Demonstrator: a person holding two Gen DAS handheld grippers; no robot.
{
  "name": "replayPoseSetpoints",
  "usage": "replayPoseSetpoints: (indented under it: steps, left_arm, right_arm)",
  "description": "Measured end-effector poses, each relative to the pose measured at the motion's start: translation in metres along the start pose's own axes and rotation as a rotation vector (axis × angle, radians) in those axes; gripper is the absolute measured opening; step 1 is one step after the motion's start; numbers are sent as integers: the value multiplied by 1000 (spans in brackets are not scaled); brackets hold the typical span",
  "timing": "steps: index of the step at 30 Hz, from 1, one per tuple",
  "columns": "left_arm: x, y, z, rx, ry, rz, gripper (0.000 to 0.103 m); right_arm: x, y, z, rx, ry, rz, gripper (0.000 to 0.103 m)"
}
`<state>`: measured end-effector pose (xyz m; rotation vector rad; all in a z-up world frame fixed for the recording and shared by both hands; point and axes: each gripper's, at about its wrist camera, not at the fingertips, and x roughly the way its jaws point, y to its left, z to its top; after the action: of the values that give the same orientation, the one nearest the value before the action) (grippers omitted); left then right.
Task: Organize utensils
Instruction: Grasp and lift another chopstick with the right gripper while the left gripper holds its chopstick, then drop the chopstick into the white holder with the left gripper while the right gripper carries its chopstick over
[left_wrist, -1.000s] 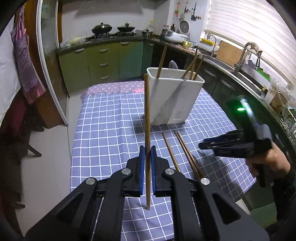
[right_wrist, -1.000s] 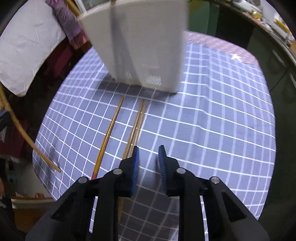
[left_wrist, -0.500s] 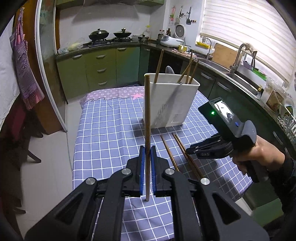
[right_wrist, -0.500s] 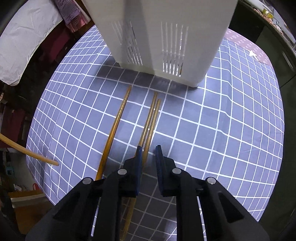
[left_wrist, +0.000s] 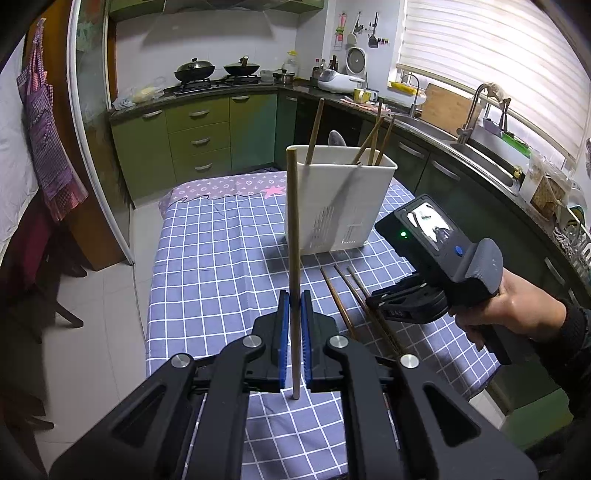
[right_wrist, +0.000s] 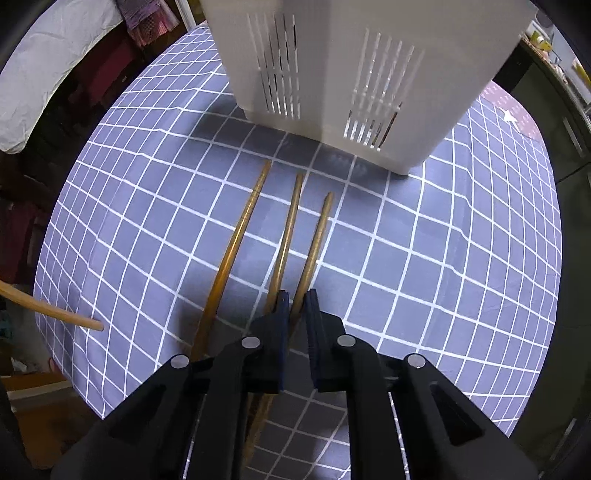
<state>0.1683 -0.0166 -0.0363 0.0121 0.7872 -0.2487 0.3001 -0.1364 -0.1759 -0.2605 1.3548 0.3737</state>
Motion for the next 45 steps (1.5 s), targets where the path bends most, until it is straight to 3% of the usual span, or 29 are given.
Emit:
replayPoseSetpoints:
  steps: [5,10,18,29,45]
  left_arm:
    - [0,-1,0,1,1,2,6]
    - [1,-1,0,6,2,1,6]
    - [1,-2,1,12,3,12,6]
    - [-4,-6,-1,23,-5,22,6]
    - [-12,-14,11,50,-22,19,6]
  right_arm:
    - [-17,-9,-4,27,-59,39,7]
    - [-72,-21,-22,52,-212,74,7]
    - [-160,-50,-83,94,-468,75,7]
    - [-178,-67,-115,113,-521,78,7]
    - [-175,-71,-122,120,-529,92,7]
